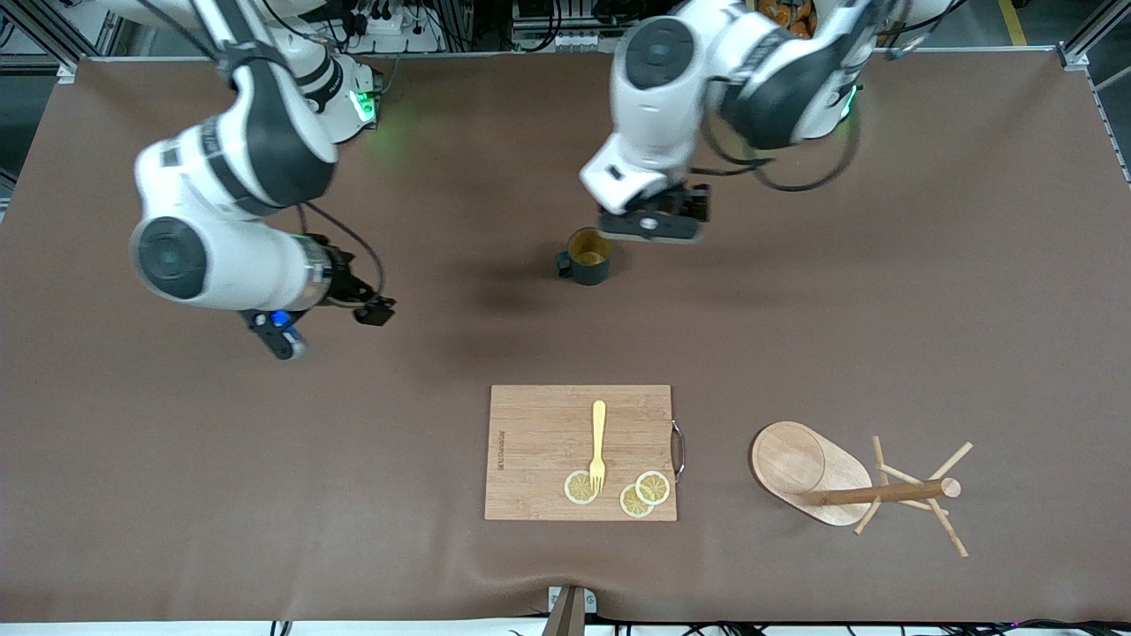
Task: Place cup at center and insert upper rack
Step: 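Open and withdraw the right gripper while the left gripper reaches the mug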
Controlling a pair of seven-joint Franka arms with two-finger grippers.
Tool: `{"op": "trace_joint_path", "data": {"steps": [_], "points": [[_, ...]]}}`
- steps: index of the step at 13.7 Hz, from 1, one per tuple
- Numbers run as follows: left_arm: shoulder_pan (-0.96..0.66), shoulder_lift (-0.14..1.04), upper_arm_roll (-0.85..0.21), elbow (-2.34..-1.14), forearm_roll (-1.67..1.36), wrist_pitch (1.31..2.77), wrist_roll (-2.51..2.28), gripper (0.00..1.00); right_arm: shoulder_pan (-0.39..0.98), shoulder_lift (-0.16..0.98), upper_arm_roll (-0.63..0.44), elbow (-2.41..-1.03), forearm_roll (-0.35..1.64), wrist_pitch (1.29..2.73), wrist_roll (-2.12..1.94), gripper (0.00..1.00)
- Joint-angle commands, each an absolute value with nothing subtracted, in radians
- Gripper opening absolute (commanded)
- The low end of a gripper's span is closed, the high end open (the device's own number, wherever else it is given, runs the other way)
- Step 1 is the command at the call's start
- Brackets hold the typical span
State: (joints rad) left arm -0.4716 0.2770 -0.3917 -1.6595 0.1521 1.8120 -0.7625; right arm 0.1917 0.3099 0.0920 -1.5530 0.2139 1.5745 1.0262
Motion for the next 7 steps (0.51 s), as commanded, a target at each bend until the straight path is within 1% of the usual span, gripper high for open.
{"op": "trace_joint_path", "data": {"steps": [1, 4, 7], "points": [[-0.579, 0.411, -0.387, -1.519, 0.224, 1.799, -0.911, 1.00, 0.075, 0.236, 0.158, -1.575, 0.172, 1.540, 0.831, 1.00], [-0.695, 0.500, -0.385, -1.453, 0.325, 1.808, -1.060, 1.00, -0.003, 0.164, 0.160, -1.575, 0.132, 1.523, 0.542, 1.00], [-0.774, 0.540, -0.376, -1.440, 0.362, 1.876, -1.167, 1.00, -0.044, 0.108, 0.156, -1.575, 0.112, 1.529, 0.373, 1.00]]}}
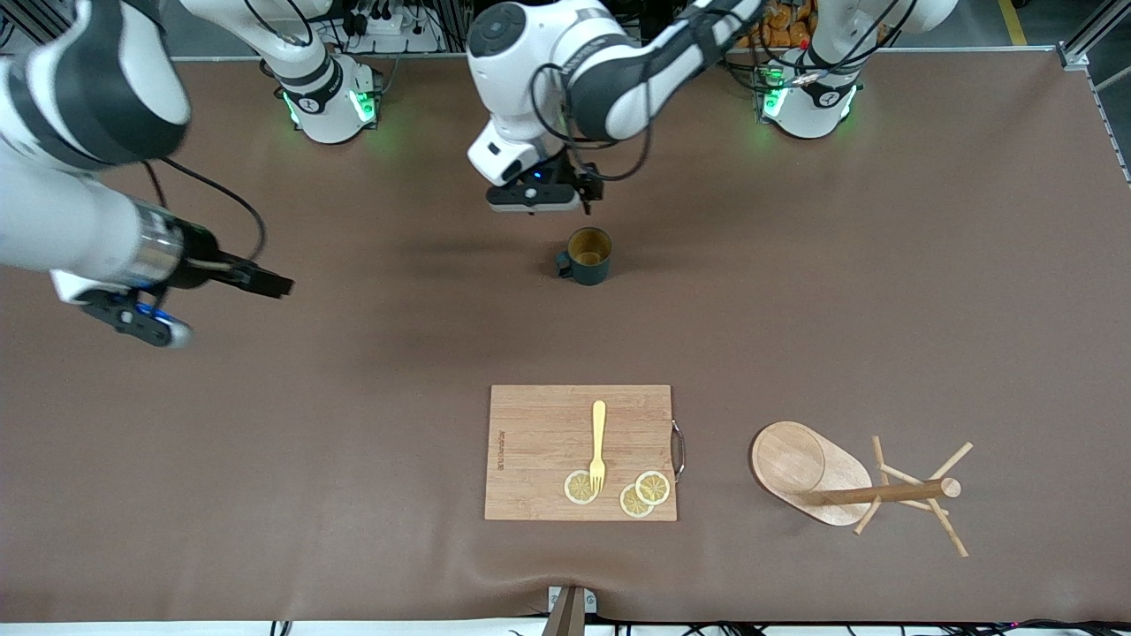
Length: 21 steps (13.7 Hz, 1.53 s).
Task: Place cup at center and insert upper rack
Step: 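Open and withdraw the right gripper while the left gripper reaches the mug, then lower the left gripper down to the mug handle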
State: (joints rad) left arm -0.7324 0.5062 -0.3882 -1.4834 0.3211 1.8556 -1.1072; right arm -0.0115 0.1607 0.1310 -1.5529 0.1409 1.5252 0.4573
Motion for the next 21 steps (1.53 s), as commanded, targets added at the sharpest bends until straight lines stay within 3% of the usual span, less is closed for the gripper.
{"op": "trace_joint_path", "data": {"steps": [1, 5, 16, 21], "points": [[-0.799, 0.555, -0.376, -1.440, 0.402, 1.881, -1.211, 1.00, -0.044, 0.086, 0.158, -1.575, 0.086, 1.532, 0.365, 1.00], [-0.902, 0.639, -0.374, -1.437, 0.576, 1.894, -1.409, 1.00, -0.037, -0.021, 0.160, -1.661, 0.077, 1.584, 0.351, 1.00], [-0.979, 0.804, -0.376, -1.445, 1.038, 1.905, -2.167, 1.00, -0.025, -0.015, 0.118, -1.640, 0.087, 1.669, 0.276, 1.00], [-0.992, 0.853, -0.358, -1.448, 1.109, 1.881, -2.249, 1.00, -0.025, -0.017, 0.101, -1.640, 0.087, 1.667, 0.255, 1.00]]}}
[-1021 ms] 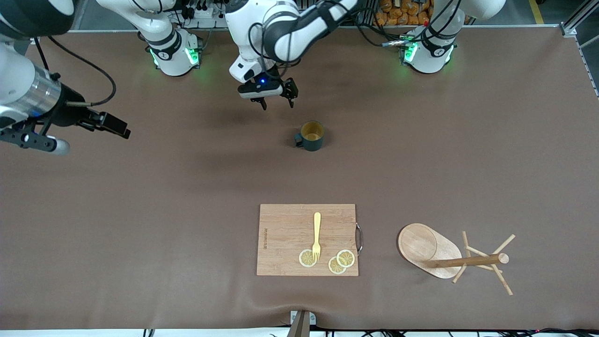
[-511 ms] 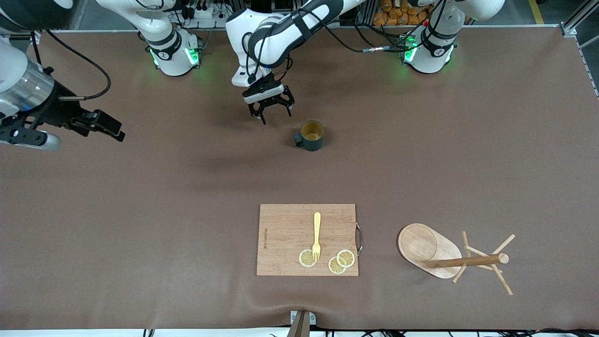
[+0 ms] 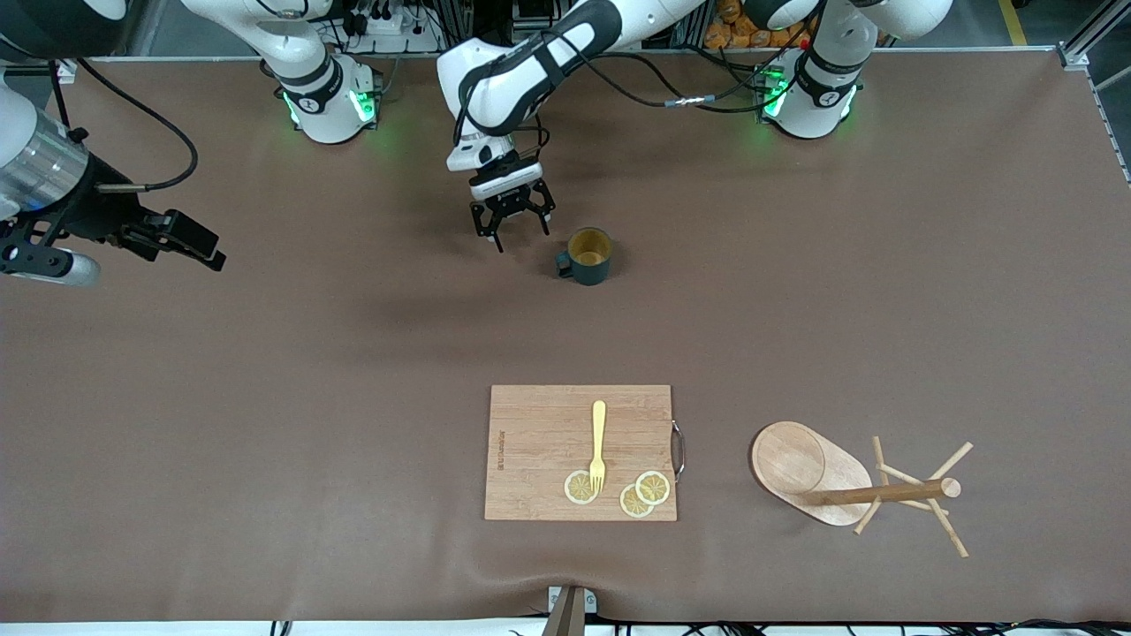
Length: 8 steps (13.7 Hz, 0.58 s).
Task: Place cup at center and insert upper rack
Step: 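Lower the left gripper down to the mug handle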
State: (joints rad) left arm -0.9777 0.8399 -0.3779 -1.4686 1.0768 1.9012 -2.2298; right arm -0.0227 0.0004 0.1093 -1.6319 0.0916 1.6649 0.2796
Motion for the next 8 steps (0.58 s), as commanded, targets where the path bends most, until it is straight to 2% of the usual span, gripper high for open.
{"op": "trace_joint_path", "data": {"steps": [1, 8], "points": [[-1.003, 0.853, -0.344, -1.450, 1.109, 1.879, -2.252, 1.00, -0.025, -0.017, 0.097, -1.640, 0.087, 1.667, 0.255, 1.00], [-1.066, 0.871, -0.258, -1.445, 1.114, 1.841, -2.341, 1.00, -0.023, -0.017, 0.097, -1.640, 0.083, 1.667, 0.252, 1.00]]}}
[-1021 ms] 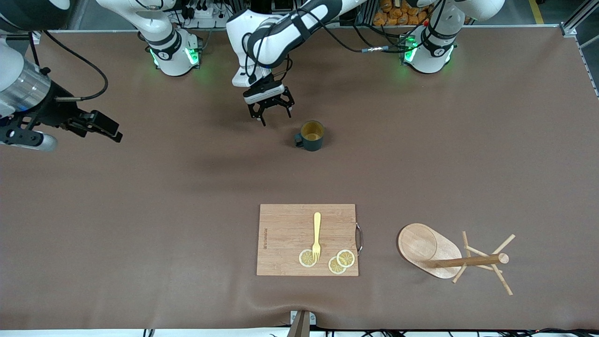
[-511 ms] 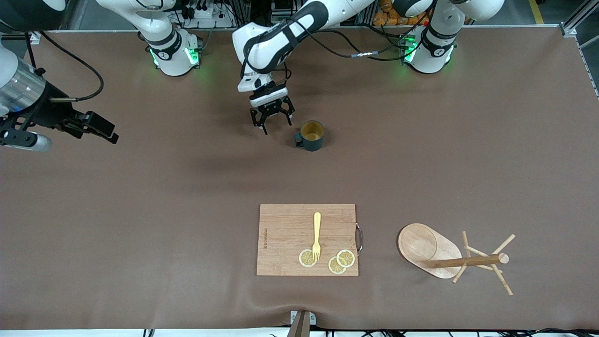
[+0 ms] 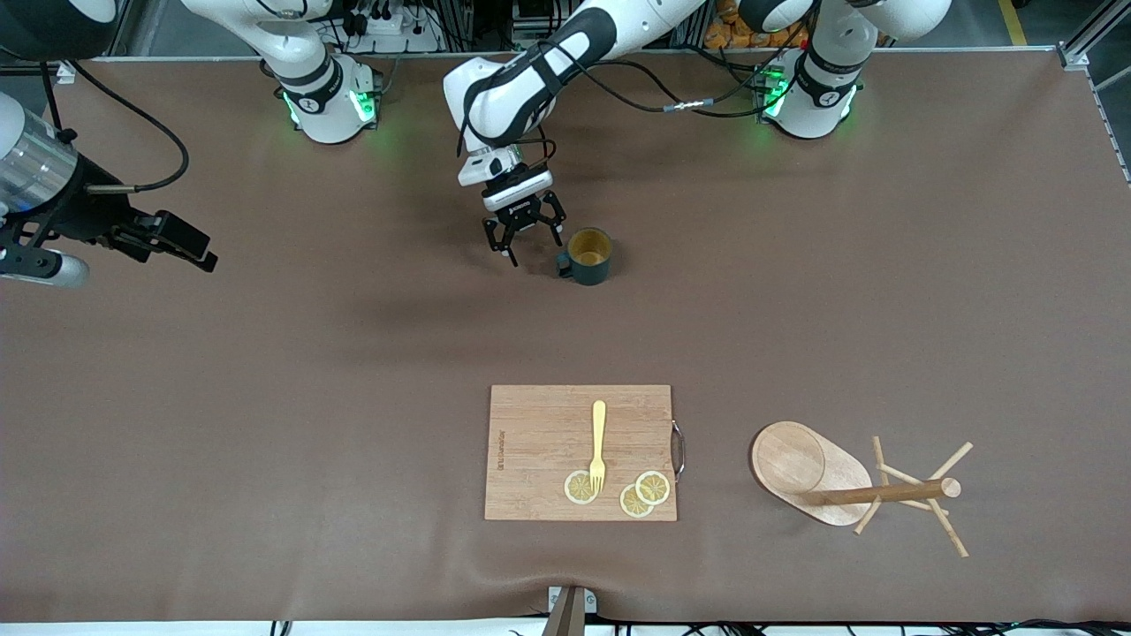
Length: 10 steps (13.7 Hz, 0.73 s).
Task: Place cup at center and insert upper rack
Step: 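Lower the left gripper down to the mug handle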
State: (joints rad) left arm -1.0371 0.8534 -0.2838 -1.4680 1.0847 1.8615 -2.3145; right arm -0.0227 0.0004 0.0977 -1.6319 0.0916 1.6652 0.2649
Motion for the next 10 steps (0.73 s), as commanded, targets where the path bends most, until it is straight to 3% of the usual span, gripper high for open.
{"op": "trace_joint_path", "data": {"steps": [1, 10], "points": [[-1.066, 0.877, -0.256, -1.443, 1.126, 1.841, -2.341, 1.00, -0.023, -0.017, 0.097, -1.640, 0.078, 1.667, 0.252, 1.00], [-1.068, 0.928, -0.252, -1.440, 1.247, 1.841, -2.355, 1.00, -0.020, -0.009, 0.071, -1.569, 0.037, 1.664, 0.169, 1.00]]}}
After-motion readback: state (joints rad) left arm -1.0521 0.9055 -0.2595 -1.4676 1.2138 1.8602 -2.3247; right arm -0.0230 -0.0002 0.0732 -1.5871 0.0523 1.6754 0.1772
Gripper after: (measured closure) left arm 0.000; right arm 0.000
